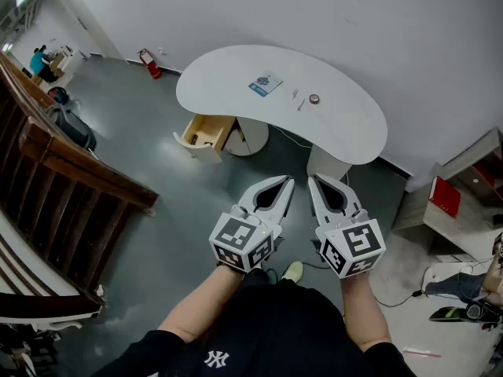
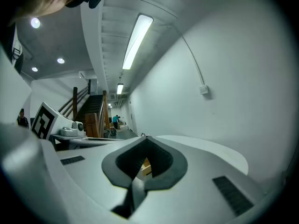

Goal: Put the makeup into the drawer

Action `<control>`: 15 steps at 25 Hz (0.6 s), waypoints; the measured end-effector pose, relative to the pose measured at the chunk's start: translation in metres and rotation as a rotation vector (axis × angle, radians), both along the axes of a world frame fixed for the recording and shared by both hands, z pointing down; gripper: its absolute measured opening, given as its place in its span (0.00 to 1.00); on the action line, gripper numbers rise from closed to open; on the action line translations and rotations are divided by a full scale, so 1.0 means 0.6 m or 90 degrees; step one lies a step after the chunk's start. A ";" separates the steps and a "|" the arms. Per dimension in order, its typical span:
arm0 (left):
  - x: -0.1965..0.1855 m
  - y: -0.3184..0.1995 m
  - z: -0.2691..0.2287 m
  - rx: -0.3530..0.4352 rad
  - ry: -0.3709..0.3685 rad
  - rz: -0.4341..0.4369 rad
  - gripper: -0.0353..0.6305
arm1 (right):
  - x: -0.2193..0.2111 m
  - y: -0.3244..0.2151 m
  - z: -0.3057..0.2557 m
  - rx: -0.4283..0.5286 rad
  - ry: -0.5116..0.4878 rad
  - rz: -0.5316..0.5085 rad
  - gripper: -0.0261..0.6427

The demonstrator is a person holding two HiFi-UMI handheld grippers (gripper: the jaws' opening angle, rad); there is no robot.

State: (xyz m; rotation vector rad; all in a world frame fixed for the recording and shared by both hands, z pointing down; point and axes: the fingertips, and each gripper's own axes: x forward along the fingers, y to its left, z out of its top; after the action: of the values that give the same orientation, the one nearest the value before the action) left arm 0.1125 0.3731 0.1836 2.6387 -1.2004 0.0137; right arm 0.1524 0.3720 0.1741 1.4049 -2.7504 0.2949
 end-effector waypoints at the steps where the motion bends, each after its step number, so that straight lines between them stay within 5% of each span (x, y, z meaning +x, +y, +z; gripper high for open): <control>1: 0.002 0.002 0.000 0.000 0.000 0.000 0.07 | 0.001 0.002 -0.001 0.001 0.000 0.000 0.06; 15: 0.019 0.012 -0.006 0.004 -0.003 -0.013 0.07 | 0.034 0.011 -0.012 -0.004 -0.045 -0.007 0.06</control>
State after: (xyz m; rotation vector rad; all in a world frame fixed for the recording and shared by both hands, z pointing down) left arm 0.1242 0.3804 0.1803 2.6327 -1.2303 0.0128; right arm 0.1727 0.3786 0.1670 1.4055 -2.8098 0.3588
